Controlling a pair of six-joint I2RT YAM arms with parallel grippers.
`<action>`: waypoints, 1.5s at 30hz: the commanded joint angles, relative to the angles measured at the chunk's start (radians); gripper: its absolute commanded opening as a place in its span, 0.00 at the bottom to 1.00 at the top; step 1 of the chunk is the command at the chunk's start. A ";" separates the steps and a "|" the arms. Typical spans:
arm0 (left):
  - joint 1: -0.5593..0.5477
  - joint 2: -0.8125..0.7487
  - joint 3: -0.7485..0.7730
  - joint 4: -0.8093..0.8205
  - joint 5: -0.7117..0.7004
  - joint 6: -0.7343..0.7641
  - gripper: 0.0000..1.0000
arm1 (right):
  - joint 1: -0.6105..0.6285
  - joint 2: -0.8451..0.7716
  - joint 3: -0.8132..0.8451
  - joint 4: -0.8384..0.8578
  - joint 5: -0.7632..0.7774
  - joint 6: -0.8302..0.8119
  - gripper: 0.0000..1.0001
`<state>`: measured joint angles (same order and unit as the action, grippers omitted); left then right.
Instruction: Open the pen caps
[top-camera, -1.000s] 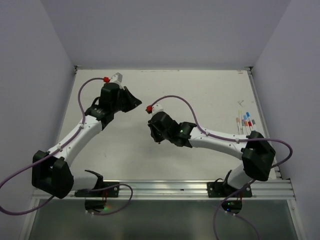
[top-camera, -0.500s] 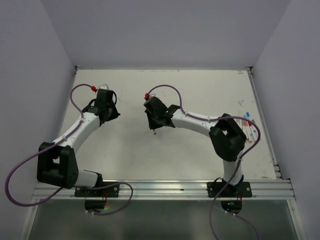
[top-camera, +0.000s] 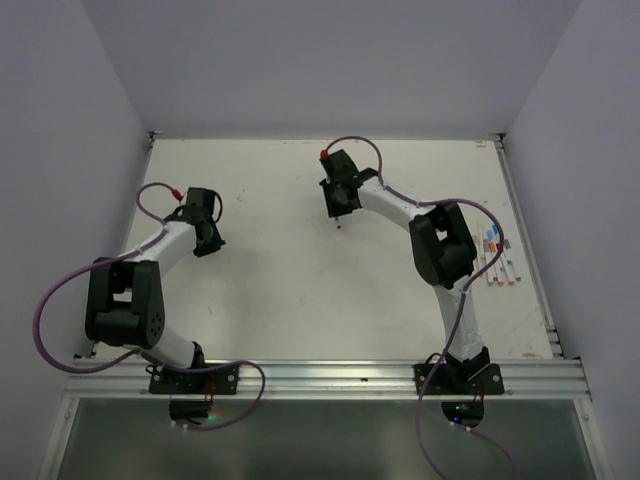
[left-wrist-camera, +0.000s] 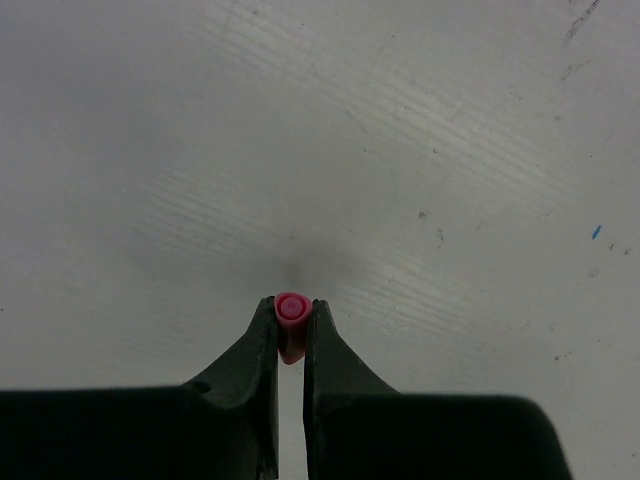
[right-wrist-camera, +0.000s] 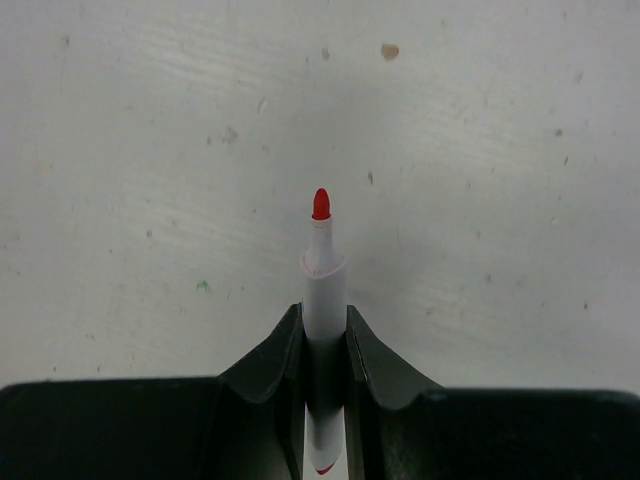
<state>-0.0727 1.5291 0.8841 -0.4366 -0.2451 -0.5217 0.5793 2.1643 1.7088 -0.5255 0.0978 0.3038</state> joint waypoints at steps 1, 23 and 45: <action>0.013 0.017 0.010 0.041 -0.002 0.022 0.00 | -0.006 0.067 0.165 -0.056 0.008 -0.152 0.00; 0.014 0.108 0.003 0.075 0.092 0.022 0.00 | -0.056 0.078 0.040 0.007 -0.127 -0.071 0.00; 0.014 0.063 -0.028 0.081 0.099 -0.009 0.43 | -0.053 0.002 -0.143 0.087 -0.132 -0.069 0.31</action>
<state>-0.0662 1.6154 0.8719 -0.3592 -0.1417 -0.5156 0.5201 2.1677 1.6012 -0.4030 -0.0036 0.2298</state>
